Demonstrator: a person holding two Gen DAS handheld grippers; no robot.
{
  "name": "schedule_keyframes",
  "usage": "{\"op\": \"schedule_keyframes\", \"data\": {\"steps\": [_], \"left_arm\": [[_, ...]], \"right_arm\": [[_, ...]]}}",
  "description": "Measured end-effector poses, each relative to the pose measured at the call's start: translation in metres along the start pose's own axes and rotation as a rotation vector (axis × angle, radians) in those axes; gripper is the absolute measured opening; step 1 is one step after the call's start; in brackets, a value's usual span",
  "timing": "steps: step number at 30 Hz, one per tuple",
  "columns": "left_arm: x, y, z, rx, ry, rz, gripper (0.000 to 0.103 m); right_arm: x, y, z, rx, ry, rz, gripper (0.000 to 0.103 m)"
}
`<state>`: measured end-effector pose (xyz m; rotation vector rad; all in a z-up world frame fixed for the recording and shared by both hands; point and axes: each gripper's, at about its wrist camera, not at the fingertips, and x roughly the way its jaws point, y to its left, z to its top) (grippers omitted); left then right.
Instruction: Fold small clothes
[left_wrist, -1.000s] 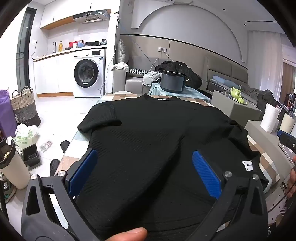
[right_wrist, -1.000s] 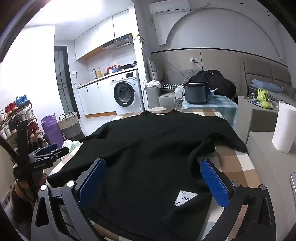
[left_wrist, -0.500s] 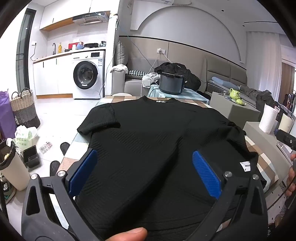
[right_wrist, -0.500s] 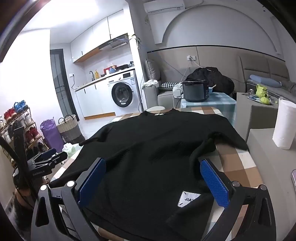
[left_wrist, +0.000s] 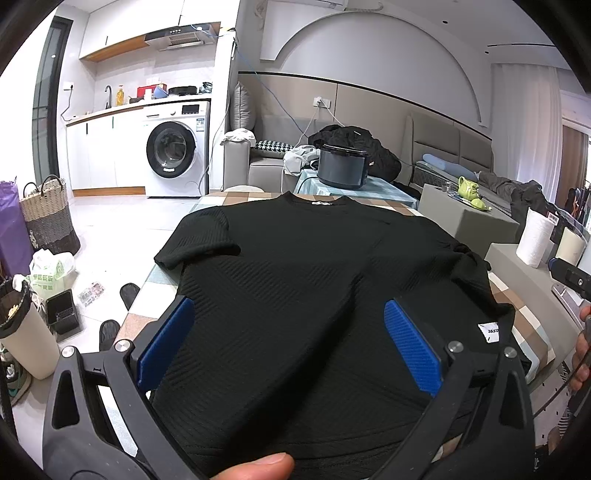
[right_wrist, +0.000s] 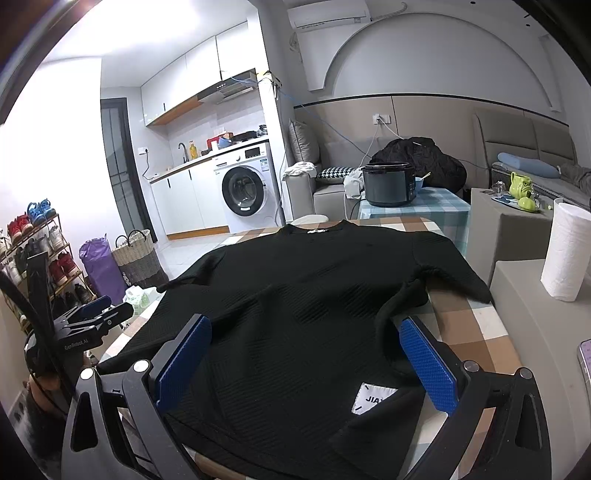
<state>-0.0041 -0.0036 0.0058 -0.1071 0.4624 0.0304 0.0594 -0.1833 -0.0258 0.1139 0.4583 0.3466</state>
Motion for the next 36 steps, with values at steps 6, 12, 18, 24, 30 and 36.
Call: {"op": "schedule_keyframes", "data": {"steps": [6,12,18,24,30,36], "left_arm": [[0.000,0.001,0.001,0.000,0.000,-0.001,0.102],[-0.010,0.001,0.003,-0.002,-0.002,-0.002,0.102],[-0.009,0.000,0.004,-0.001,-0.003,-0.001,0.102],[-0.009,0.001,0.004,-0.001,-0.004,-0.002,0.102],[-0.011,0.000,0.005,0.000,-0.005,-0.002,0.102],[-0.012,-0.001,0.006,-0.002,-0.007,-0.004,0.102]], "right_arm": [[0.000,-0.001,0.002,0.005,0.001,0.001,0.103],[-0.001,-0.002,0.002,0.008,0.000,0.001,0.103],[-0.001,-0.003,0.002,0.007,-0.002,0.001,0.103],[-0.002,-0.006,0.003,0.014,-0.001,-0.005,0.103],[-0.002,-0.007,0.003,0.017,-0.002,-0.010,0.103],[-0.002,-0.006,0.002,0.020,0.001,-0.008,0.103]]}}
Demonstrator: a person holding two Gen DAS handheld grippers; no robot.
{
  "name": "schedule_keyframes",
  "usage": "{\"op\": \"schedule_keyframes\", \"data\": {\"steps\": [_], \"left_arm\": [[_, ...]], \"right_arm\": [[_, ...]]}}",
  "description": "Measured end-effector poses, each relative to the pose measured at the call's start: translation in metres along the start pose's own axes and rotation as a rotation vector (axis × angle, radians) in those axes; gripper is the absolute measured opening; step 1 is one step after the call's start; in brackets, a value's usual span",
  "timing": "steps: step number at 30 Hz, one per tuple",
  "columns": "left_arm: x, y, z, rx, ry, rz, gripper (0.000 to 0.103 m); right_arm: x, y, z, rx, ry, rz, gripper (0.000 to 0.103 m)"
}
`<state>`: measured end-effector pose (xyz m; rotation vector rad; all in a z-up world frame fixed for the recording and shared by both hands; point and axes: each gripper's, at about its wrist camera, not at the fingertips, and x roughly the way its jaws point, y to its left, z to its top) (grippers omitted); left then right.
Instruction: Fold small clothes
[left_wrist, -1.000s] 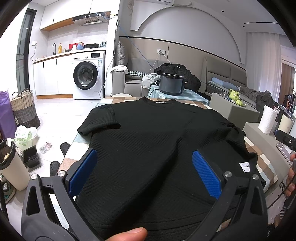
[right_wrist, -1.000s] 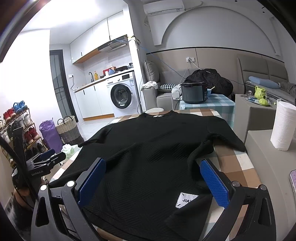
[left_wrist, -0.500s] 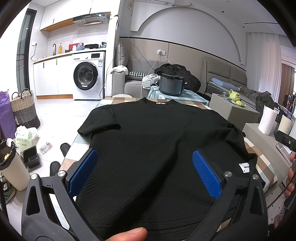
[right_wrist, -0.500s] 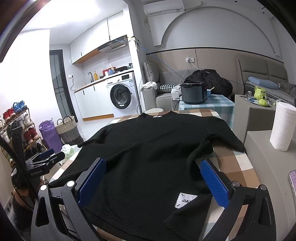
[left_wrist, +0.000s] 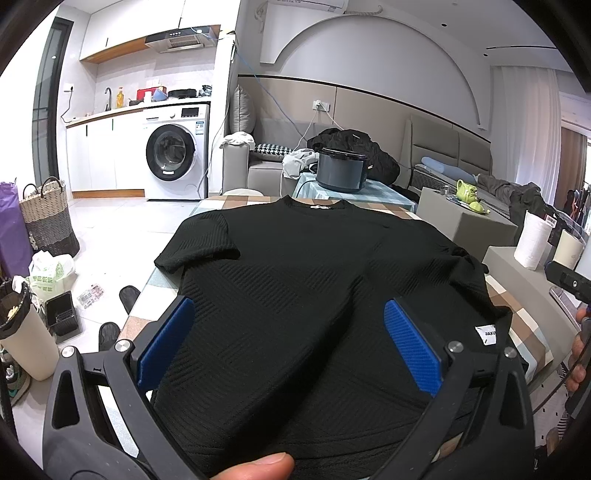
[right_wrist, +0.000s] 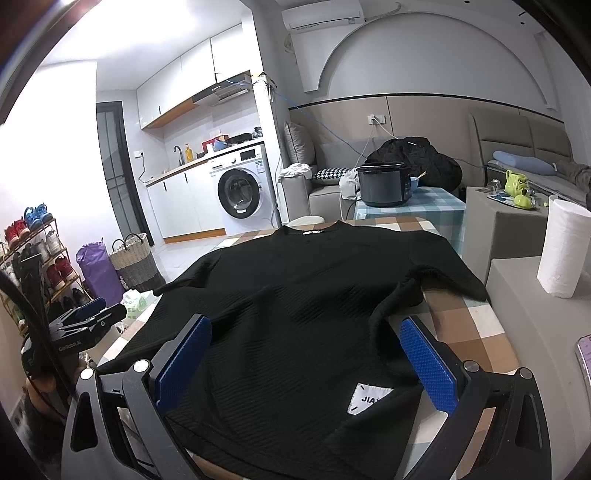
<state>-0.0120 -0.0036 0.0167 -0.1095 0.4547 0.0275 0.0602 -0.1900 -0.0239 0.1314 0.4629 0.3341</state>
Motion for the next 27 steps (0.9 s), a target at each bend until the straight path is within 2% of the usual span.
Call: {"op": "schedule_keyframes", "data": {"steps": [11,27], "left_arm": [[0.000,-0.001,0.005,-0.008,0.014,-0.017,0.102],[0.019,0.016,0.005,-0.026,0.034,0.023,0.102]], "right_arm": [[0.004,-0.007,0.000,0.045,0.020,0.000,0.103],[0.014,-0.012,0.006,0.080,0.010,-0.006,0.103]]}}
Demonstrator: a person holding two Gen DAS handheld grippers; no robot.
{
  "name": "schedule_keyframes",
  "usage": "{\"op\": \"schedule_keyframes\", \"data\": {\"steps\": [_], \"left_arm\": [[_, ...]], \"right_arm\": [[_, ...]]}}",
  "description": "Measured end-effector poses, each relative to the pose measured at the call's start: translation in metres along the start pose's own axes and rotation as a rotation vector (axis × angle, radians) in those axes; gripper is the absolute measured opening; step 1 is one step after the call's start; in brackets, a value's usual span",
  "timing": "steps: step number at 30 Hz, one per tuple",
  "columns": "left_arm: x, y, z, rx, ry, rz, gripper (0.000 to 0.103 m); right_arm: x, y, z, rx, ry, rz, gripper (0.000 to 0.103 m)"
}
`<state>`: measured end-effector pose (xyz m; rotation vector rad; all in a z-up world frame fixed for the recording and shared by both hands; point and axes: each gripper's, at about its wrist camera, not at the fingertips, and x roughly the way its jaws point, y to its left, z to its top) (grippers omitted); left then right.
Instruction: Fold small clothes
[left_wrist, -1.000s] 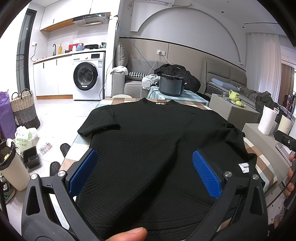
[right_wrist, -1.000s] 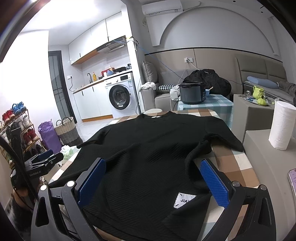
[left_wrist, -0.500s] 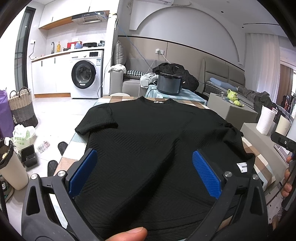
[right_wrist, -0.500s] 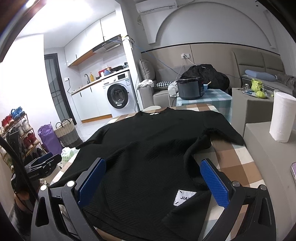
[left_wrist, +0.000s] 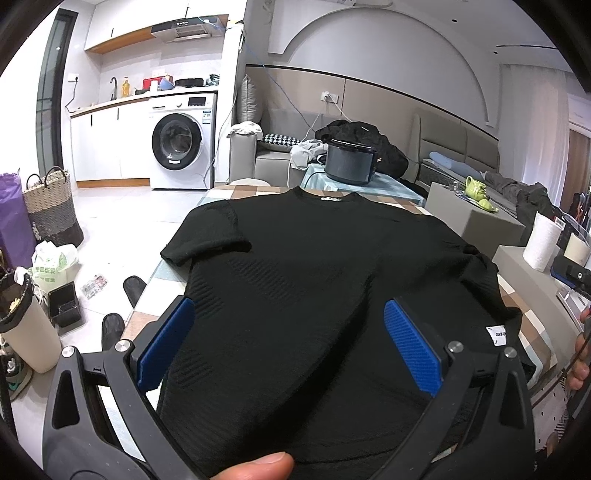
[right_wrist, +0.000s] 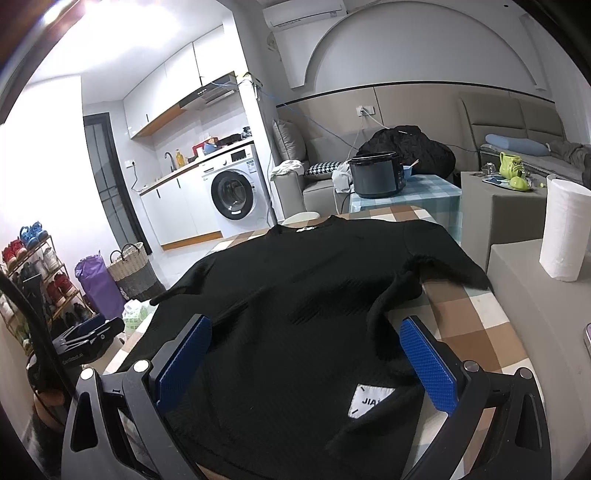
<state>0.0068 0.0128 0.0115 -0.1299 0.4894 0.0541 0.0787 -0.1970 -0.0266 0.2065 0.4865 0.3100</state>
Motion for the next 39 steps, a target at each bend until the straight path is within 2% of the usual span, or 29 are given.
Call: {"op": "schedule_keyframes", "data": {"steps": [9,22,26,29,30,35,39], "left_arm": [[0.015,0.021,0.014,-0.041,0.018,-0.011,0.102],[0.056,0.047,0.056,-0.062,0.039,0.020,0.102],[0.069,0.051,0.068,-0.072,0.040,0.015,0.097],[0.082,0.058,0.078,-0.088,0.060,0.005,0.085],[0.087,0.059,0.081,-0.089,0.063,0.011,0.084],[0.109,0.066,0.094,-0.079,0.067,0.044,0.084],[0.127,0.069,0.099,-0.081,0.089,0.065,0.085]], "right_arm": [[0.020,-0.013,0.011,0.083,0.029,-0.014,0.103],[0.045,-0.036,0.046,0.242,0.059,-0.043,0.103],[0.056,-0.051,0.057,0.309,0.081,-0.060,0.103],[0.063,-0.073,0.065,0.405,0.084,-0.053,0.100],[0.066,-0.081,0.068,0.432,0.083,-0.053,0.098],[0.087,-0.132,0.075,0.636,0.093,-0.061,0.092],[0.114,-0.179,0.066,0.828,0.137,-0.100,0.084]]}}
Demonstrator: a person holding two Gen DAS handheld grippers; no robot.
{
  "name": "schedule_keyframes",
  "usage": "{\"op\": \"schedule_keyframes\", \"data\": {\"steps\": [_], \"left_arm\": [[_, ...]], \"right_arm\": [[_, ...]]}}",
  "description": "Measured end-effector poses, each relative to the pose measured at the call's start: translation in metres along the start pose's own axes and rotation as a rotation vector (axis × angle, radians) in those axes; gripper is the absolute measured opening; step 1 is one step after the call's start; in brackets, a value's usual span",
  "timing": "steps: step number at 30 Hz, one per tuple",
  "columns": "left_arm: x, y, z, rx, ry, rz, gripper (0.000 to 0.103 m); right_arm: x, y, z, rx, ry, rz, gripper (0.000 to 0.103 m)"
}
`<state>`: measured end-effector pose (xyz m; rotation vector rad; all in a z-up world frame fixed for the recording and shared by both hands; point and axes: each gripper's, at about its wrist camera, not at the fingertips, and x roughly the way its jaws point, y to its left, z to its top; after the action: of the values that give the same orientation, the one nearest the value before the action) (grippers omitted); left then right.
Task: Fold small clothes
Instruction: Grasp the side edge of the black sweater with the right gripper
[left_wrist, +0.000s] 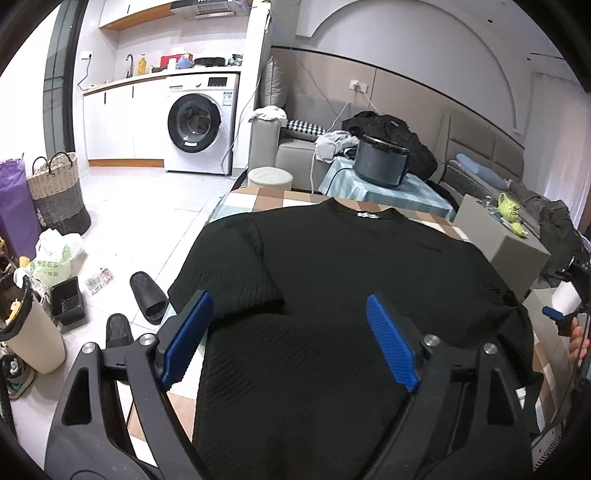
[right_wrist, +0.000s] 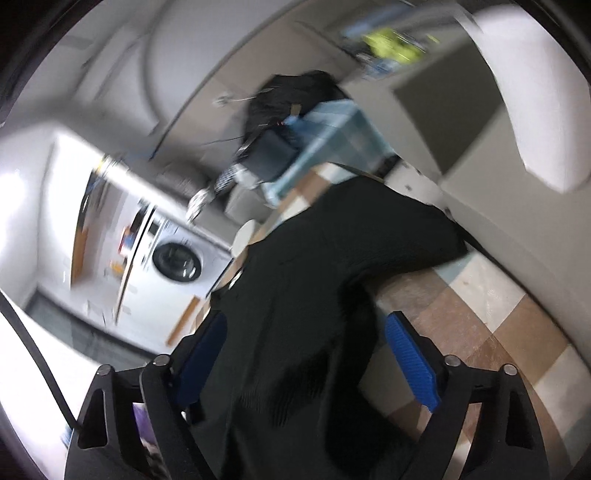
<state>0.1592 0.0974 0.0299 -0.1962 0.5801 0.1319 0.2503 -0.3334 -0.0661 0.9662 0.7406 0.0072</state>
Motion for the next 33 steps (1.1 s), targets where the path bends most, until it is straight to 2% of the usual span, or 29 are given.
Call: {"op": "schedule_keyframes", "data": {"steps": [5,7,12,14,17,19,20,21,22,24,26,31,33], "left_arm": [[0.019,-0.007,-0.001,0.008,0.023,0.025,0.089],[0.026,-0.011,-0.001,0.006,0.030,0.031,0.094],[0.036,-0.016,-0.002,0.003,0.021,0.016,0.102],[0.040,-0.019,-0.002,0.006,0.017,0.018,0.102],[0.044,-0.023,-0.002,0.013,0.025,0.007,0.102],[0.046,-0.024,-0.002,0.017,0.026,0.004,0.102],[0.046,-0.024,-0.002,0.020,0.027,0.000,0.102],[0.047,-0.025,-0.003,0.023,0.026,-0.006,0.102],[0.048,-0.026,-0.004,0.024,0.024,-0.008,0.102],[0.047,-0.024,-0.005,0.024,0.024,-0.010,0.102],[0.046,-0.025,-0.005,0.025,0.025,-0.006,0.102],[0.040,-0.013,-0.007,0.012,0.018,0.003,0.102],[0.038,-0.007,-0.005,0.004,0.015,0.004,0.102]], "right_arm": [[0.033,-0.032,0.024,0.145,0.028,-0.038,0.084],[0.042,-0.042,0.031,0.189,0.029,-0.060,0.083],[0.056,-0.055,0.043,0.233,0.015,-0.098,0.081],[0.059,-0.053,0.043,0.229,0.008,-0.116,0.080],[0.067,-0.052,0.047,0.227,0.013,-0.142,0.071],[0.073,-0.049,0.049,0.209,0.009,-0.183,0.060],[0.076,-0.048,0.051,0.196,0.011,-0.204,0.052],[0.079,-0.046,0.052,0.179,0.013,-0.223,0.041],[0.083,-0.045,0.053,0.166,0.017,-0.241,0.035],[0.085,-0.039,0.055,0.110,0.020,-0.276,0.023],[0.083,-0.029,0.058,0.029,0.014,-0.302,0.016],[0.080,0.024,0.061,-0.327,0.008,-0.361,0.013],[0.078,0.052,0.058,-0.477,-0.030,-0.334,0.013]]}}
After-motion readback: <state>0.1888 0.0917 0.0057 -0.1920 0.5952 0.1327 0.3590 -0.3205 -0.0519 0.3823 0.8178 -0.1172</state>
